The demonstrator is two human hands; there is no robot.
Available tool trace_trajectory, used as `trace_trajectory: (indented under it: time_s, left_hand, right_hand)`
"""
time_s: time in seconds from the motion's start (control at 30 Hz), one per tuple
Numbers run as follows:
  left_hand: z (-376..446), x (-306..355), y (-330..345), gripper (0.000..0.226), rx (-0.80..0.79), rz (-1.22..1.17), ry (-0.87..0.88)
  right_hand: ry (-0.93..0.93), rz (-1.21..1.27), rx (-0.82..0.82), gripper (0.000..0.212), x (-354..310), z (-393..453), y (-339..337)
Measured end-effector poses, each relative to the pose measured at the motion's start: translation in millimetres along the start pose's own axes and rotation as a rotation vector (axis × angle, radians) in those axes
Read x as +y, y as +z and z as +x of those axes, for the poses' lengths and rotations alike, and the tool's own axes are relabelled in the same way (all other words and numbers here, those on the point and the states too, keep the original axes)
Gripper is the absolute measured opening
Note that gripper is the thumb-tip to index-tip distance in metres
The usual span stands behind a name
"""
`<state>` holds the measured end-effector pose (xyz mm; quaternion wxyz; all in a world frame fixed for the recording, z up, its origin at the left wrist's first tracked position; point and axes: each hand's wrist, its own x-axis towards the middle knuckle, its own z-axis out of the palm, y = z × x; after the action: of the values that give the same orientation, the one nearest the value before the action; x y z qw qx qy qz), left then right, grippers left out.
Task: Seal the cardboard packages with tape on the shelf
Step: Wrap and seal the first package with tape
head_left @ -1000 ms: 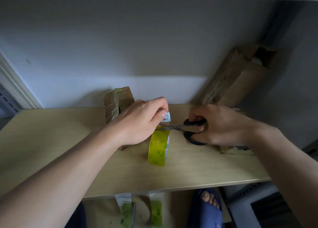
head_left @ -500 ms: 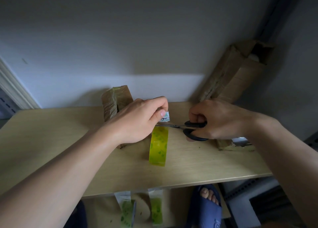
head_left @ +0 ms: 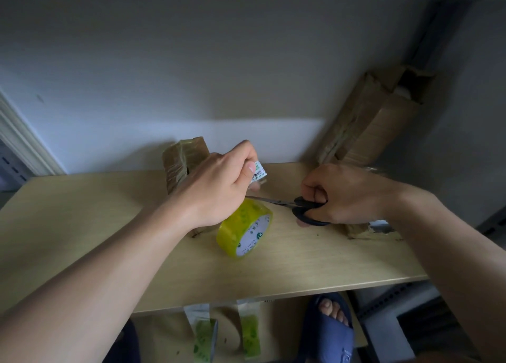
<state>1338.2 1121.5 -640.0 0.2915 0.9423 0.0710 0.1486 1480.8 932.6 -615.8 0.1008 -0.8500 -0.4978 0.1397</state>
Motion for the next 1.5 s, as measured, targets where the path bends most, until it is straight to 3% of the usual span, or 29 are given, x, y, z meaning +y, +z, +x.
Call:
trace_trajectory:
  time_s: [0.33,0.43,0.83,1.0,1.1,1.2,1.3,1.5]
  left_hand:
    - [-0.9,-0.6,-2.3,0.02,-0.197,-0.064,-0.034]
    - [-1.3,-1.2,-3.5,0.033,-0.245,0.068,-0.001]
    - [4.2,-4.6,3.6,0.037,-0.196,0.147,0.018]
    - [3.2,-7.8,2.4,0.034,-0.184,0.135,0.009]
    - [2.0,-7.4,3.0,0.033,-0.161,0.131,0.01]
    - [1.1,-5.8,2.1,0.033,-0.154,0.119,0.017]
    - [-0.1,-4.8,0.7,0.033,-0.143,0.118,0.022]
    - [-0.8,-4.5,2.4,0.028,-0.119,0.169,0.054]
  right_hand:
    - [0.01,0.032,-0.004,0.042,6.9,-2.5,0.5]
    - [0.01,0.033,-0.008,0.04,7.6,-3.2,0.6]
    - [0.034,0.141,0.023,0.019,14.9,-10.4,-9.6]
    - [0.12,0.166,0.109,0.027,26.0,-14.3,-13.3]
    - [0.173,0.047,0.174,0.039,26.1,4.0,8.2]
    - [0.185,-0.06,0.116,0.048,22.2,23.2,36.8]
    - [0.195,-0.091,0.012,0.039,27.0,36.1,61.2]
    - [0.219,0.092,-0.009,0.014,26.8,40.3,80.3]
